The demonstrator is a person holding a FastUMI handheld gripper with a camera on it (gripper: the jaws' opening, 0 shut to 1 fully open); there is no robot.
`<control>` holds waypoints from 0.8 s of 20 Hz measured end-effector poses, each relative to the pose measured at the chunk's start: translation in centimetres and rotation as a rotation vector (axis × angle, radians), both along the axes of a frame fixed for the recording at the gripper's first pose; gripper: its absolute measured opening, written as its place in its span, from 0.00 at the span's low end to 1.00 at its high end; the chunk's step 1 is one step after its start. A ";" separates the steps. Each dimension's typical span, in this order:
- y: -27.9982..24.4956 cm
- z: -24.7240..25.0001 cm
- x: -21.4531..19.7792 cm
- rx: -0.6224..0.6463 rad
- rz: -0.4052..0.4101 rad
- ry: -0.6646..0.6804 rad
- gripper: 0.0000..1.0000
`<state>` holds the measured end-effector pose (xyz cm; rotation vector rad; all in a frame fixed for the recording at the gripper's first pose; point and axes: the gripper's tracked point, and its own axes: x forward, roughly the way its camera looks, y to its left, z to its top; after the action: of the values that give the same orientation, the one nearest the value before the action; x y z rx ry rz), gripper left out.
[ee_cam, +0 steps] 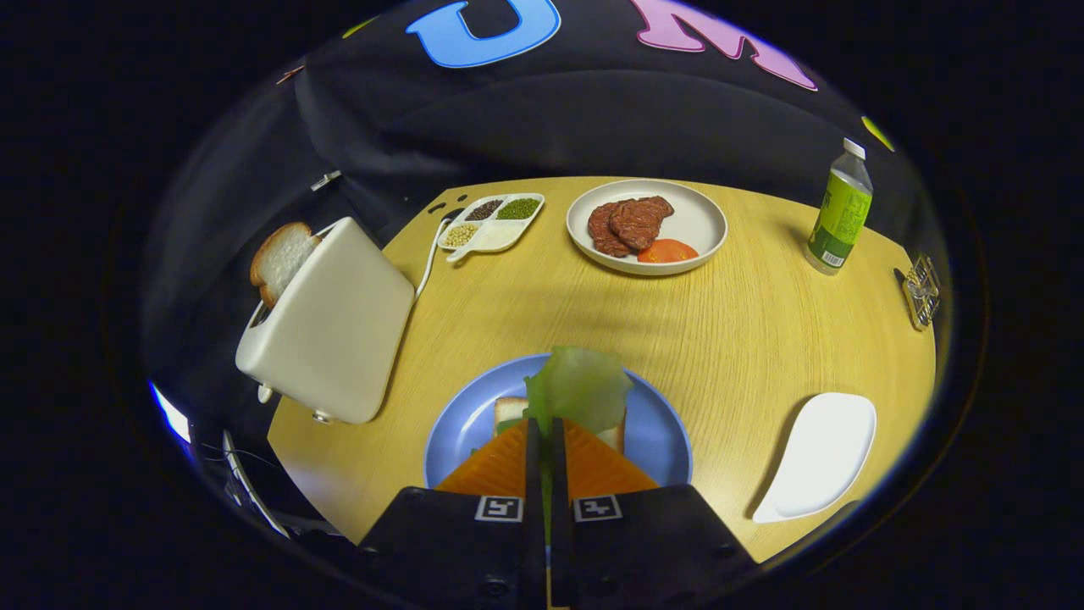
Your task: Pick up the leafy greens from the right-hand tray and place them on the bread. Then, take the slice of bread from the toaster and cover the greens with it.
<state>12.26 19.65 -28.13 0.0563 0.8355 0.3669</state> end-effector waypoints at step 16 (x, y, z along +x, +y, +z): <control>0.1 9.7 -0.2 -0.056 -0.030 -0.229 1.00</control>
<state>12.05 19.71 -18.42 -0.0247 0.6173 0.3151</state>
